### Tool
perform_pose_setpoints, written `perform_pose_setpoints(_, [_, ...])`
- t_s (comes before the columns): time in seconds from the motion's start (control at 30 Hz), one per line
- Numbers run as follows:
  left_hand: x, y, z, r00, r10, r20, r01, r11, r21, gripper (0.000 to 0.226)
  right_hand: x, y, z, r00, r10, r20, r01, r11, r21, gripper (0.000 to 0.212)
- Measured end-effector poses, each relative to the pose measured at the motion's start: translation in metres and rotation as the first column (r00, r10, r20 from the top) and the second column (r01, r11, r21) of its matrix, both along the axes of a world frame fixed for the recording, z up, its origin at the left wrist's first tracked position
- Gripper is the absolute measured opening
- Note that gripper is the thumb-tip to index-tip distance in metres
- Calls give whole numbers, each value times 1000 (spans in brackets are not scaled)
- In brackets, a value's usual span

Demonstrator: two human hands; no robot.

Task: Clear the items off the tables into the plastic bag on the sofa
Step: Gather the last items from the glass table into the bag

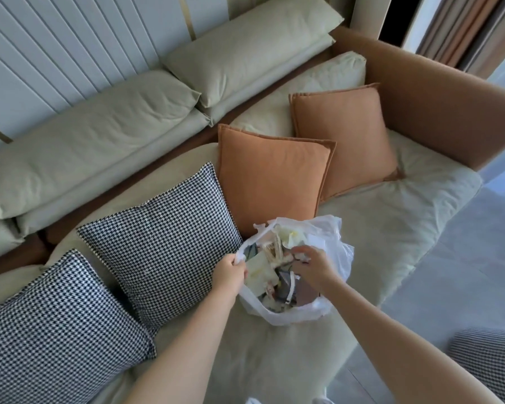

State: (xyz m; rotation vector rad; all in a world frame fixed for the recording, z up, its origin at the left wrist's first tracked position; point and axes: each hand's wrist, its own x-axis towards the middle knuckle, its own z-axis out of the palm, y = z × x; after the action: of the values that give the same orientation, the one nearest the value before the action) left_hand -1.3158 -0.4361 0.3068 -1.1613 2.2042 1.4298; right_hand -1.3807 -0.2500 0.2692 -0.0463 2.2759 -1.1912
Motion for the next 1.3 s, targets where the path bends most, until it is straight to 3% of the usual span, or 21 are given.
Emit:
perform_pose_setpoints(0.1, [-6, 8, -2, 1000, 13, 13, -13, 1000, 25, 17, -26, 25, 7, 924, 172, -341, -42, 933, 357, 34])
perform_pose_setpoints(0.2, [-10, 14, -5, 998, 49, 25, -51, 997, 64, 28, -45, 39, 7, 941, 163, -296, 11, 861, 509, 44])
perform_pose_setpoints(0.3, [-12, 17, -8, 998, 61, 18, -62, 998, 29, 18, -56, 39, 3, 994, -25, -105, 65, 919, 389, 65])
perform_pose_setpoints(0.37, [-12, 14, -5, 998, 53, 19, -52, 997, -49, 29, -59, 39, 3, 988, -151, 32, 139, 959, 247, 79])
perform_pose_setpoints(0.43, [-8, 11, 0, 996, 83, 17, -81, 992, -102, 34, -57, 39, 7, 972, -219, 83, 201, 962, 184, 77])
perform_pose_setpoints(0.57, [-4, 10, 16, 956, 293, -35, -295, 952, -78, 28, -61, 43, 26, 966, -254, -57, 258, 963, 77, 44])
perform_pose_setpoints(0.67, [-6, 9, 31, 921, 380, -87, -387, 919, -79, 30, -66, 47, 45, 965, -229, -129, 234, 972, 18, 35])
perform_pose_setpoints(0.97, [-13, -5, 47, 971, 240, -22, -238, 944, -230, 24, -58, 41, 58, 962, -235, -140, 236, 972, -15, 37])
perform_pose_setpoints(1.23, [-6, -25, 27, 993, 102, -57, -110, 979, -171, 21, -44, 20, 40, 989, -132, -71, 139, 985, 105, 38])
perform_pose_setpoints(1.3, [-4, -27, 29, 998, 55, -41, -61, 983, -175, 28, -41, 18, 42, 991, -115, -69, 124, 983, 137, 39])
